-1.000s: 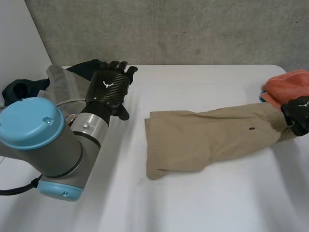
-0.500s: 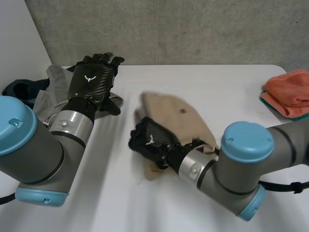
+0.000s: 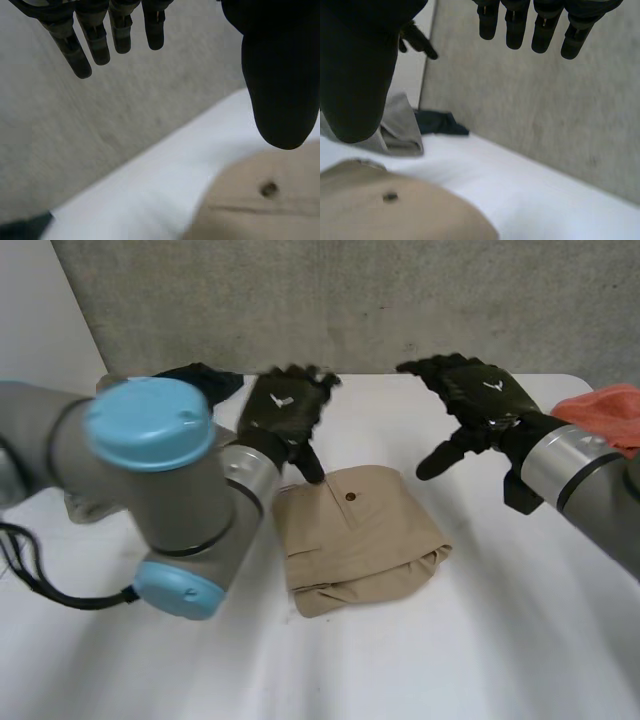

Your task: Fold the laundry.

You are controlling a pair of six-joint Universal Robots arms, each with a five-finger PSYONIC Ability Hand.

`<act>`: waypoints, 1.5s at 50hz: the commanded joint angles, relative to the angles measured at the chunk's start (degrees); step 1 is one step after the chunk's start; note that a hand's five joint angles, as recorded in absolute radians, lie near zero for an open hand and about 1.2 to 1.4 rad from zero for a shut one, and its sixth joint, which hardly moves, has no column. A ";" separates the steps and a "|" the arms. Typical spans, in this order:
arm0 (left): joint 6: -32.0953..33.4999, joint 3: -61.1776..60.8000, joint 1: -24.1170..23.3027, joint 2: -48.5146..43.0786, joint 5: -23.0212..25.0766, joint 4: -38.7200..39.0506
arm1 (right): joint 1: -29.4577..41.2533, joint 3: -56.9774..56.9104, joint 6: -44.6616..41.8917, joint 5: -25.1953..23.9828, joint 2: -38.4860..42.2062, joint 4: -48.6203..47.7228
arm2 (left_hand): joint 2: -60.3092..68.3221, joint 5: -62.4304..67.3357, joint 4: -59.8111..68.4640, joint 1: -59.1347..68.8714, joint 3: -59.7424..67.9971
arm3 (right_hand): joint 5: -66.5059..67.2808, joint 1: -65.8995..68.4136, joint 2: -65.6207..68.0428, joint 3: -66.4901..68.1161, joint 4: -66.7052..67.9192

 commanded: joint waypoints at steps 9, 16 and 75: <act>-2.42 6.54 -1.79 -10.96 -5.00 -15.53 | 2.16 -19.62 -20.14 -0.87 23.93 19.57 | -2.01 -2.83 -1.72 -2.07 -2.37 | -2.78 -3.15 -2.60 -2.35 -2.38; -2.25 5.04 -1.27 -12.10 -4.65 -18.34 | 2.34 -19.27 -26.03 0.01 27.71 19.22 | -2.01 -2.83 -1.72 -2.07 -2.37 | -2.78 -3.15 -2.60 -2.35 -2.38; -2.60 4.43 3.39 7.06 29.45 -16.50 | 8.84 18.79 -36.24 0.36 18.22 -37.21 | -1.79 -2.61 -1.51 -1.85 -2.15 | 13.12 12.74 13.29 13.55 13.52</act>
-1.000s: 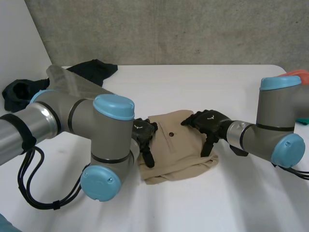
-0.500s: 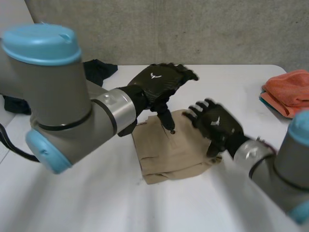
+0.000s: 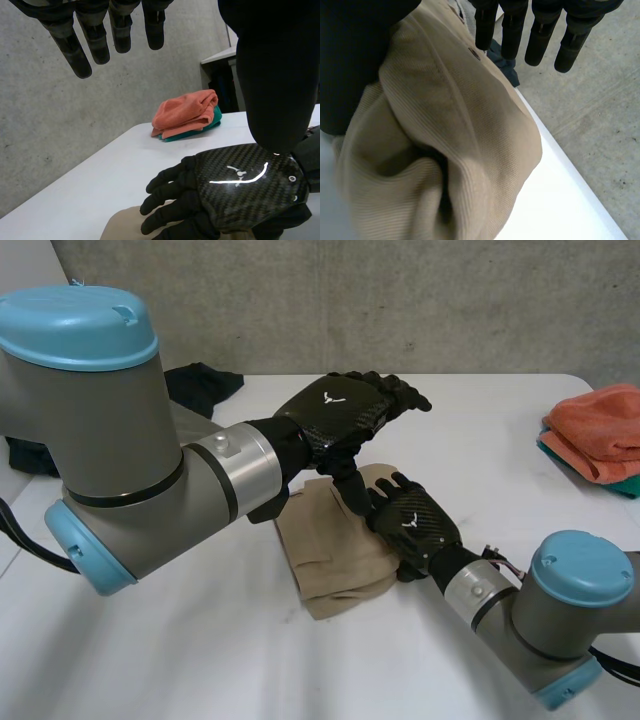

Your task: Fold the laundry.

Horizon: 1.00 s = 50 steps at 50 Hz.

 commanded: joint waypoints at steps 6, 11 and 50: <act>-0.04 -0.02 0.13 -0.06 -0.40 0.23 | 2.96 -6.32 0.46 0.38 3.16 0.32 | -1.58 -2.59 -1.51 -1.85 -1.77 | 36.49 34.53 35.25 34.42 34.47; -0.13 -0.28 0.22 0.37 -0.40 0.23 | 2.52 -10.80 5.11 4.42 3.34 0.32 | -1.58 -2.59 -1.51 -1.85 -1.77 | 61.76 59.79 60.52 59.69 59.74; -4.08 -4.23 1.10 2.57 -0.31 5.50 | -45.64 -59.43 28.77 -17.10 34.89 -3.80 | -1.58 -2.59 -1.51 -1.85 -1.77 | 59.98 58.02 58.74 57.92 57.97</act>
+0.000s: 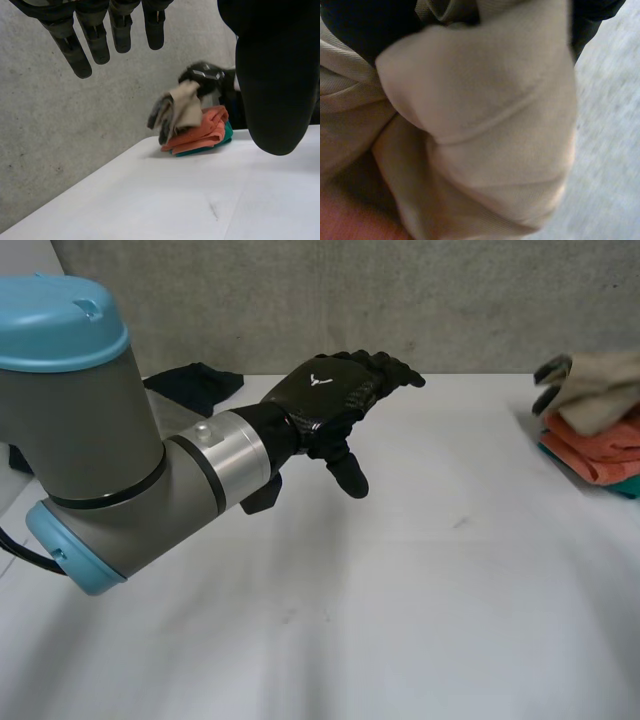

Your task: Fold the laundry.

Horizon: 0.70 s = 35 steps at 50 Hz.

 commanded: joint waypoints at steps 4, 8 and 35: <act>-0.09 -1.44 -0.04 -0.35 -0.06 1.54 | -4.66 4.32 -0.75 -2.87 3.34 -3.35 | -1.58 -2.59 -1.51 -1.85 -1.77 | -13.29 -4.55 -13.98 -14.85 -17.83; -0.17 -1.44 -0.22 0.00 -0.06 1.54 | -6.67 9.93 -0.93 -0.14 -2.89 -0.38 | -1.58 -2.59 -1.51 -1.85 -1.77 | -54.77 -46.02 -55.45 -56.33 -59.31; -0.26 1.19 8.12 6.86 -15.26 7.60 | 13.34 27.95 -18.69 12.81 -37.18 5.81 | -1.79 -2.81 -1.72 -2.07 -1.99 | -54.77 -46.02 -55.45 -56.33 -59.31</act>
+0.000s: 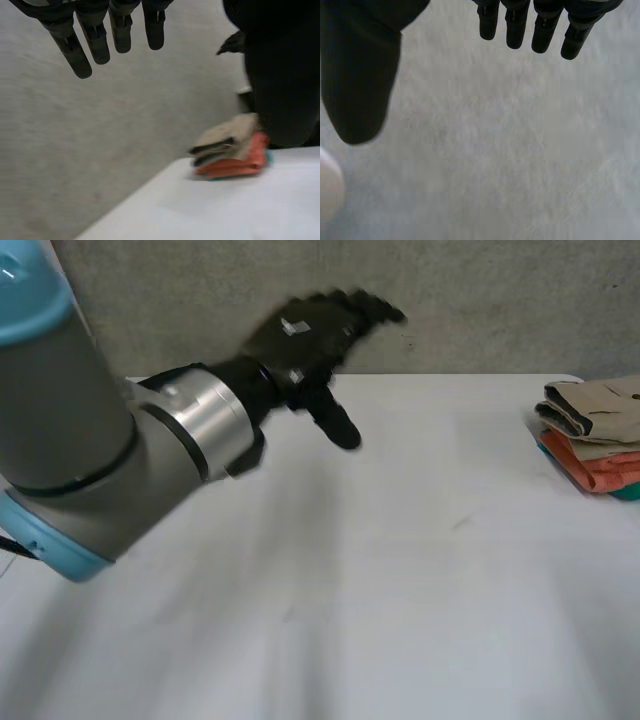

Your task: Fold the laundry.

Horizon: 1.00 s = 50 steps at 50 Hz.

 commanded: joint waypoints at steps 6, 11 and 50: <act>2.77 0.65 18.22 -1.37 -10.76 4.77 | 21.80 20.53 2.54 -13.96 -10.12 -9.64 | -1.79 -2.81 -1.72 -2.07 -1.99 | -2.71 -3.13 -2.48 -2.32 -2.34; 10.67 1.18 25.17 -10.16 -10.58 6.44 | 28.22 30.97 0.70 -16.17 -10.56 -8.15 | -1.79 -2.81 -1.72 -2.07 -1.99 | -2.71 -3.13 -2.48 -2.32 -2.34; 8.68 -3.56 21.33 -8.95 -4.16 16.11 | 30.51 30.95 4.24 8.34 -11.97 13.35 | 68.21 67.19 68.28 67.93 68.01 | -2.71 -3.13 -2.48 -2.32 -2.34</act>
